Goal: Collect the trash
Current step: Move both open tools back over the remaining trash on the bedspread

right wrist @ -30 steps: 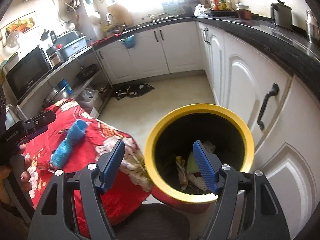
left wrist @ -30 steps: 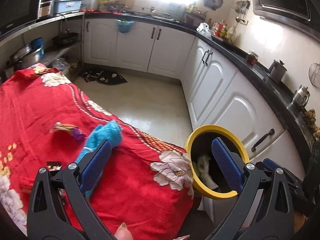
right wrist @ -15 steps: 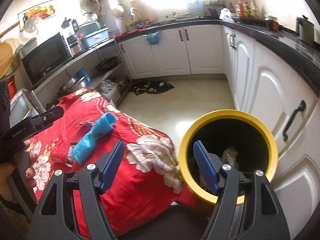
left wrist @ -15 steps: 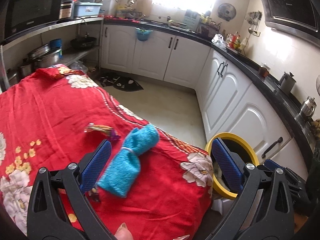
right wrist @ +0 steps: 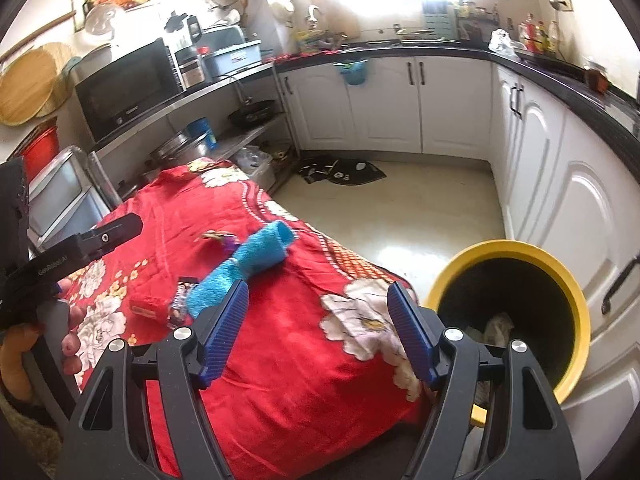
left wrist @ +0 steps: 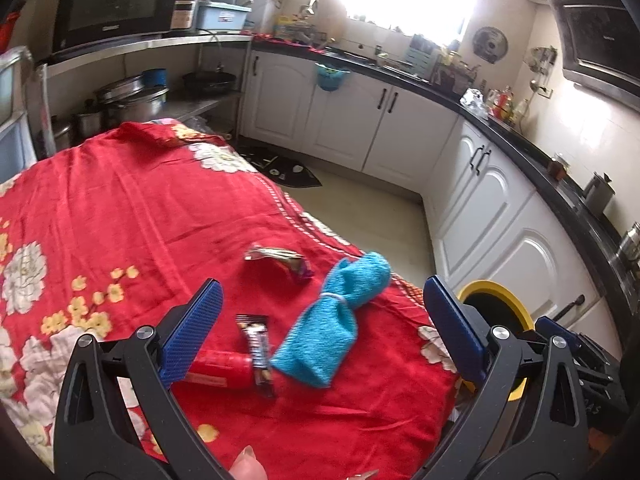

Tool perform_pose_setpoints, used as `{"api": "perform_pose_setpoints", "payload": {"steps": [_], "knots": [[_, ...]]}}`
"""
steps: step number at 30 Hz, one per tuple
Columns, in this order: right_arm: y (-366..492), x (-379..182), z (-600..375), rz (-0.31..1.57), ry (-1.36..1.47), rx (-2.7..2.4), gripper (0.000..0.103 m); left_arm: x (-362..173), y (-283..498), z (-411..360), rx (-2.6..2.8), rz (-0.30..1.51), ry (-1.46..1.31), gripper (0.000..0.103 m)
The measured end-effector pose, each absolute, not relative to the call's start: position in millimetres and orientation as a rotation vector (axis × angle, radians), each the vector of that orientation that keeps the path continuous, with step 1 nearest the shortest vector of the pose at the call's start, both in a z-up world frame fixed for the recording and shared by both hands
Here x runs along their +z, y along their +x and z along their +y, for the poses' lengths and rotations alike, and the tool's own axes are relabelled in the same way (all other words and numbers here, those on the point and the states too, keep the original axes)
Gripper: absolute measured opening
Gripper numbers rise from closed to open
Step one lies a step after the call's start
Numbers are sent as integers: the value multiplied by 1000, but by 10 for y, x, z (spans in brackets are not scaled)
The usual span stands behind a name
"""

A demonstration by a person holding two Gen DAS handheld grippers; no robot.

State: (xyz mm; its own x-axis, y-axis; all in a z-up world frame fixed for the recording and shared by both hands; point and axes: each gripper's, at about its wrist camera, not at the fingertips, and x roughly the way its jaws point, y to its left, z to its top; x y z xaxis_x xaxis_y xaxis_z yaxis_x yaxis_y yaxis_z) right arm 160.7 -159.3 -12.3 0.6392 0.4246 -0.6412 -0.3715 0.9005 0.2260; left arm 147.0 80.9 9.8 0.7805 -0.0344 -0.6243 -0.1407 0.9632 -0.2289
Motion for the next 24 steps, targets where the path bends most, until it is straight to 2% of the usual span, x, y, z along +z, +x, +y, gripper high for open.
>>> {"api": "perform_pose_setpoints", "payload": {"steps": [24], "knots": [[1934, -312, -770, 821, 13, 561, 69, -281, 1204, 1649, 219, 767, -400, 92]]}}
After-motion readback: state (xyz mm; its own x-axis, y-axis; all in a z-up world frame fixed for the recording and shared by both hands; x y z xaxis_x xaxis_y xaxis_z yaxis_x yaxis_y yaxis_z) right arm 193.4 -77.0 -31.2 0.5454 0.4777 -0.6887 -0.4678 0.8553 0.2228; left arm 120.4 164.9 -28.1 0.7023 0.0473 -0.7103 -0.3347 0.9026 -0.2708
